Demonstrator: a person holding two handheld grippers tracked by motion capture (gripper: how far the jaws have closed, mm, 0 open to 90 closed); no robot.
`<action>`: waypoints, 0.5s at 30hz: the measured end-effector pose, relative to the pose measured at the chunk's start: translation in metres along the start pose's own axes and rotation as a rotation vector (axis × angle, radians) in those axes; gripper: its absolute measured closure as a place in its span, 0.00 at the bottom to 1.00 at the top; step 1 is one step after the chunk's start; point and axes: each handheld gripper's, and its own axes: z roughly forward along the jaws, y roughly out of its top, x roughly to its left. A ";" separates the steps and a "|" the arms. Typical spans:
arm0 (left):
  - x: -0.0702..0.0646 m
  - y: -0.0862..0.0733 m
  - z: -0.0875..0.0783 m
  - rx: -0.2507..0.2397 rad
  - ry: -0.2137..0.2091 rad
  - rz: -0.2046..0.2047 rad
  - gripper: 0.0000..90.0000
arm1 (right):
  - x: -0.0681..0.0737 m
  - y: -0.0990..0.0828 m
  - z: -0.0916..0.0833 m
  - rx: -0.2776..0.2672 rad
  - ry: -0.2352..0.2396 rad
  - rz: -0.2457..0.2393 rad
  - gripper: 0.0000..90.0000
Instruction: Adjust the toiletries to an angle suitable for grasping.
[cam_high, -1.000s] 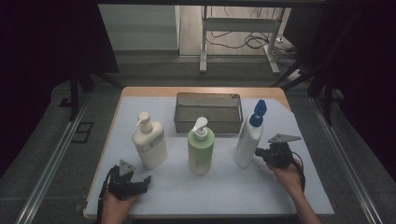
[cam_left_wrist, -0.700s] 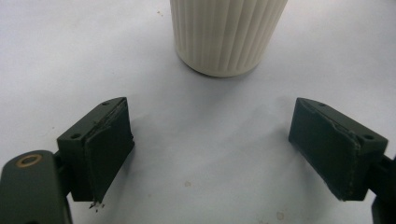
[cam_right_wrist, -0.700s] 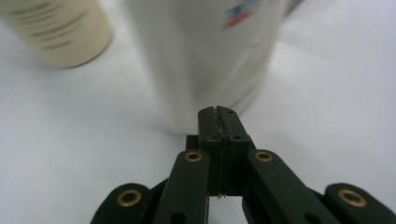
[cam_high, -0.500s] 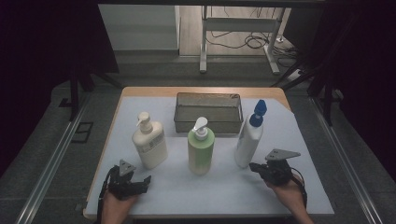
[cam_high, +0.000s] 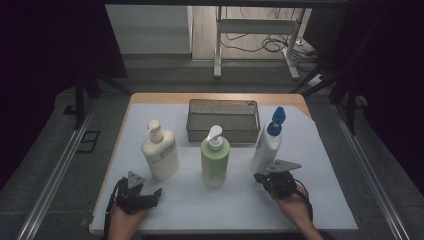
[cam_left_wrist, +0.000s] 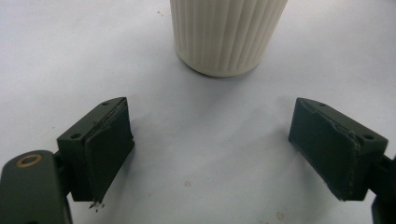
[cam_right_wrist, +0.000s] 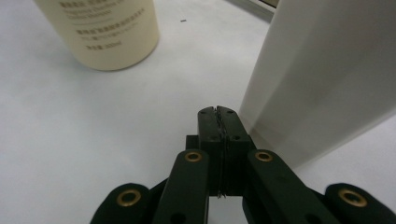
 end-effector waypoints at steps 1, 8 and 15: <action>0.000 0.000 0.000 0.000 0.000 0.000 0.15 | -0.001 -0.001 0.003 0.001 -0.009 0.005 0.99; 0.000 0.000 0.000 0.000 0.000 0.000 0.15 | -0.003 -0.004 0.004 0.002 -0.032 0.007 0.99; 0.000 0.000 0.000 -0.001 0.001 0.000 0.15 | -0.006 -0.005 0.002 0.004 -0.032 0.013 1.00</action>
